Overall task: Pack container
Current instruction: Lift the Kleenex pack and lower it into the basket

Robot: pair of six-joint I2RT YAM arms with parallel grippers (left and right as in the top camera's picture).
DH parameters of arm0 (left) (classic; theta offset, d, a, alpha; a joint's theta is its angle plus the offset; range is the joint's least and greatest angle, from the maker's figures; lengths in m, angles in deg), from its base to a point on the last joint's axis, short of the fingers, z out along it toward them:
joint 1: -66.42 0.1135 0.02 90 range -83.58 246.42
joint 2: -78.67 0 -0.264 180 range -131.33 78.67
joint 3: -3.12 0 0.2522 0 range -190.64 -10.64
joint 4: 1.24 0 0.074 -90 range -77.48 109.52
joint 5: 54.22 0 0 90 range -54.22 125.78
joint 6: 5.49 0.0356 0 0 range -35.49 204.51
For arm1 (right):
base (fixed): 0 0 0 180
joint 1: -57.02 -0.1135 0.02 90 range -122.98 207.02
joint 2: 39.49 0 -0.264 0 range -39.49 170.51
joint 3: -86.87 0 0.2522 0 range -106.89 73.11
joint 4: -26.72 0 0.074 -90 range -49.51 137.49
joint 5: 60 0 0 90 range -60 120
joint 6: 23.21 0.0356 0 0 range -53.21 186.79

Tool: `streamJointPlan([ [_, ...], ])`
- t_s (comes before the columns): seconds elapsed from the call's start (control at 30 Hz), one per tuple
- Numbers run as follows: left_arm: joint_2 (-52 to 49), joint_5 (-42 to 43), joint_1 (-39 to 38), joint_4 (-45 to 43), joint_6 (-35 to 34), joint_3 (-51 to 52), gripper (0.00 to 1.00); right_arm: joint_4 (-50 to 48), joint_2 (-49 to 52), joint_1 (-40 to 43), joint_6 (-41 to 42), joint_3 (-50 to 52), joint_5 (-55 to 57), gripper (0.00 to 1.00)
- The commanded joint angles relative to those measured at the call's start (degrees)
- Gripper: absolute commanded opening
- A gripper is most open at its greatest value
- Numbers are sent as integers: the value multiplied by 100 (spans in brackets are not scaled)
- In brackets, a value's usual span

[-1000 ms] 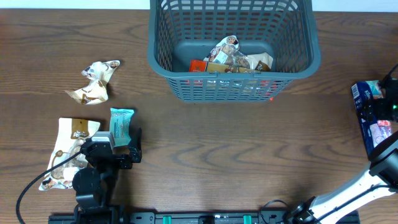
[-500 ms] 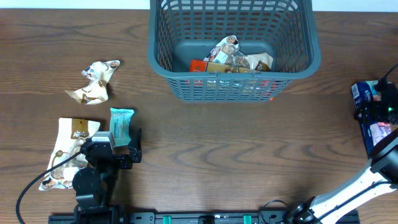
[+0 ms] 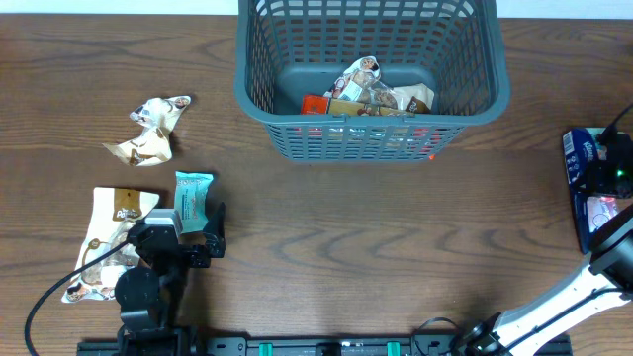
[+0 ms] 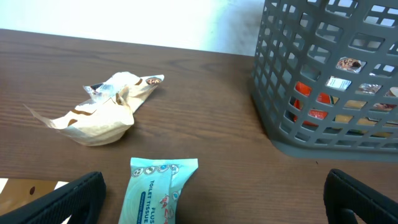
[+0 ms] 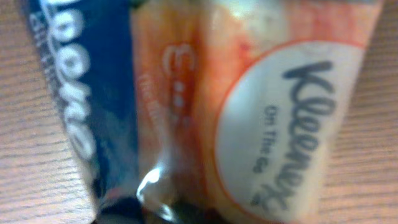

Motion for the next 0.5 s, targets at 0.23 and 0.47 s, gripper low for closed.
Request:
streamJointPlan([
  [0.23,-7,79,28,-52,-74,66,99,35,-750,-529,1191,-944,-1189,1],
  [0.47,-7,81,28,-46,-74,66,99,-122,-1729,-1338,1794,-2422,-907,1],
])
